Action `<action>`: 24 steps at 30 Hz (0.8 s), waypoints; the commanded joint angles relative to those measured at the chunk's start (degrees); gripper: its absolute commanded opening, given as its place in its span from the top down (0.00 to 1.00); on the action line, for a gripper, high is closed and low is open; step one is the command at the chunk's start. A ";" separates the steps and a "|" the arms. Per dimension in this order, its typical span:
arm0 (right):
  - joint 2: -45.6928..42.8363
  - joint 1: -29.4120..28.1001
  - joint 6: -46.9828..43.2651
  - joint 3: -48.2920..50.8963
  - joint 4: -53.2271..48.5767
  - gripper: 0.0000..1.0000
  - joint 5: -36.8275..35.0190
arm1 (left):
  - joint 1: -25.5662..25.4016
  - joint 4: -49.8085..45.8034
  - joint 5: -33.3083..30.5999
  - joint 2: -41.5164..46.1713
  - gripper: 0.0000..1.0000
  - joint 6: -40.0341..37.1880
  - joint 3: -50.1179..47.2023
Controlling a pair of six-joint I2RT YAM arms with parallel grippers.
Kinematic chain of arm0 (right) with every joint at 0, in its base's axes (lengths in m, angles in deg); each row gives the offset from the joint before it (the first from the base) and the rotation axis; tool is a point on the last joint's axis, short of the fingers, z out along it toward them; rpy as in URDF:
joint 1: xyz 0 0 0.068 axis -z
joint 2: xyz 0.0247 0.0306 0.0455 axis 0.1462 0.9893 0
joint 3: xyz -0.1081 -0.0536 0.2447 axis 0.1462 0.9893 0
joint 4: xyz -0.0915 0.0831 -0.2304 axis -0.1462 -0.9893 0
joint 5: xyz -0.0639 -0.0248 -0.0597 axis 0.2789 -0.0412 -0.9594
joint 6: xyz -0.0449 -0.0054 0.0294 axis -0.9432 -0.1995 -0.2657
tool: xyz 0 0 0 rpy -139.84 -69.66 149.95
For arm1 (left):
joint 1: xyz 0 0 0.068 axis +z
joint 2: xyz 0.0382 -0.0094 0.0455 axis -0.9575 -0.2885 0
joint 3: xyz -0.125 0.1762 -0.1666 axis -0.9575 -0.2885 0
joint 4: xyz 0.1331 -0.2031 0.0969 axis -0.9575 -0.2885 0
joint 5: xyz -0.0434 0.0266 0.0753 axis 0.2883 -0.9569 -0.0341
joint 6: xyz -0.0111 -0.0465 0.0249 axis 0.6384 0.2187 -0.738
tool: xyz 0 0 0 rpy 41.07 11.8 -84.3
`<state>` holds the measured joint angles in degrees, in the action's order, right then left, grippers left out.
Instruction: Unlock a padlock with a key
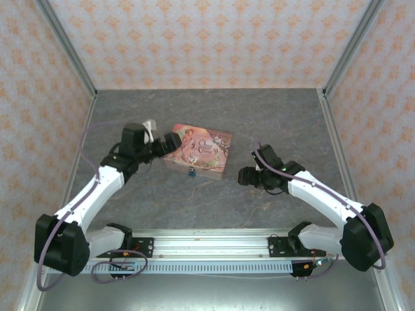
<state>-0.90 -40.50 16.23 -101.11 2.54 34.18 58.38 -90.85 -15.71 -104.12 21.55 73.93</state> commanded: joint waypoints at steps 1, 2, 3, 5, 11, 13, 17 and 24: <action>2.46 -0.12 0.32 1.03 -2.93 0.32 -2.62 | -2.67 2.30 -3.38 4.39 0.00 4.61 -5.05; 3.86 -0.07 0.27 0.88 -2.42 0.34 -2.26 | -3.22 2.09 -3.87 5.84 0.00 5.28 -6.28; 5.14 -0.07 0.14 0.72 -1.93 0.35 -2.06 | -3.64 1.82 -4.22 7.08 0.00 5.81 -7.09; 7.70 -0.07 -0.39 0.44 -0.88 0.36 -2.28 | -4.26 1.95 -4.23 9.43 0.00 6.65 -8.84; 13.40 -0.13 -2.15 -2.77 -1.20 0.40 -1.77 | -5.10 0.64 -4.50 13.16 0.00 7.63 -11.96; 14.21 -0.07 -2.15 -3.07 -1.75 0.42 -2.00 | -5.10 0.72 -4.64 14.12 0.00 8.24 -12.88; 15.83 -0.07 -2.32 -3.11 -2.12 0.46 -0.50 | -5.14 0.46 -5.44 15.62 0.00 8.44 -13.80; 18.13 -0.08 -3.08 -4.09 -2.29 0.53 -1.60 | -5.17 -0.15 -5.68 15.84 0.00 8.22 -13.14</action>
<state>16.35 -40.50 13.96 -103.15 1.75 34.11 53.70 -90.85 -19.62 -89.08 29.22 60.60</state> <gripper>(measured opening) 0.471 0.994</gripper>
